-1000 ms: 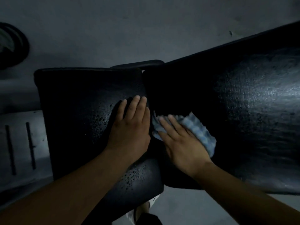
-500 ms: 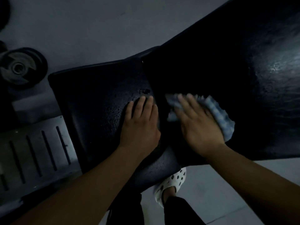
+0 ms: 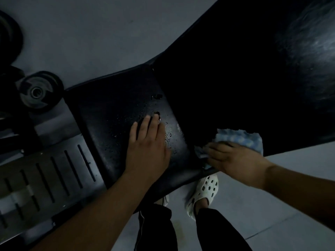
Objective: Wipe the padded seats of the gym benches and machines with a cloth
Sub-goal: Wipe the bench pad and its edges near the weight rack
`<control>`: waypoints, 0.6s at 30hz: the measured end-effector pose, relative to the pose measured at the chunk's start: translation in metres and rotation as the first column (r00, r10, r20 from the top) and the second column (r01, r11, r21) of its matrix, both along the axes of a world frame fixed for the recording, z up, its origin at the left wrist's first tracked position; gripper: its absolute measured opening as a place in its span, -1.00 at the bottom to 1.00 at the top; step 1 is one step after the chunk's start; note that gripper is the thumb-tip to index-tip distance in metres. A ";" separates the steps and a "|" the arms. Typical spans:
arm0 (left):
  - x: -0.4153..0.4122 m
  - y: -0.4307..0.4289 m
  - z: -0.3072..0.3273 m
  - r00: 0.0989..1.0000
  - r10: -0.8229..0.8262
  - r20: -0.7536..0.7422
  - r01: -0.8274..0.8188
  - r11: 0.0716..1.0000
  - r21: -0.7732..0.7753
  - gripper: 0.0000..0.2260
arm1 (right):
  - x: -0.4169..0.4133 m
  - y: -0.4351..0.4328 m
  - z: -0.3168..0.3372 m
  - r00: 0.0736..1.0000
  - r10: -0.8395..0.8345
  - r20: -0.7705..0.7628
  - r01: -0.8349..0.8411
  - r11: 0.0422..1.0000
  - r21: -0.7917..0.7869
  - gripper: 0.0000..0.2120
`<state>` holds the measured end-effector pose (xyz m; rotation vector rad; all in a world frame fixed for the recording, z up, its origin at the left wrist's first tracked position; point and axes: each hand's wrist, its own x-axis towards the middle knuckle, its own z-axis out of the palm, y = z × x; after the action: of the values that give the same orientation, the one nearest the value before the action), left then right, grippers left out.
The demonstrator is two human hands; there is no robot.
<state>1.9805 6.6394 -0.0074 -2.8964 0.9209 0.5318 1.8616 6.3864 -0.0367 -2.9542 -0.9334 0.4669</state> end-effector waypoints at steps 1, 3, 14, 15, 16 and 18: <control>-0.002 0.001 0.003 1.000 -0.002 0.005 0.002 1.000 -0.001 -0.42 | 0.003 -0.003 0.005 1.000 -0.022 0.004 0.022 1.000 0.020 -0.73; -0.006 0.004 0.007 1.000 0.003 0.014 -0.003 1.000 0.004 -0.42 | 0.006 -0.005 0.014 0.991 -0.134 -0.028 0.136 0.987 0.091 -0.81; -0.023 0.023 0.020 0.994 0.073 0.083 -0.075 0.997 0.020 -0.45 | 0.009 0.154 -0.020 0.566 -0.707 -0.425 0.825 0.483 0.295 -0.37; -0.023 0.026 0.020 0.995 0.065 0.072 -0.067 0.997 0.028 -0.45 | -0.007 0.157 -0.020 0.618 -0.674 -0.405 0.786 0.530 0.318 -0.40; -0.022 0.030 0.020 0.997 0.052 0.061 -0.053 0.998 0.031 -0.45 | -0.021 0.155 -0.020 0.682 -0.628 -0.374 0.731 0.582 0.356 -0.44; -0.019 0.038 0.020 0.998 0.027 0.052 -0.029 0.999 0.028 -0.45 | -0.029 0.142 -0.028 0.780 -0.560 -0.278 0.624 0.668 0.406 -0.50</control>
<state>1.9616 6.6775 0.0127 -2.8870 0.8602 0.4651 1.8329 6.5281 -0.0649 -2.5041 -0.0034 0.3242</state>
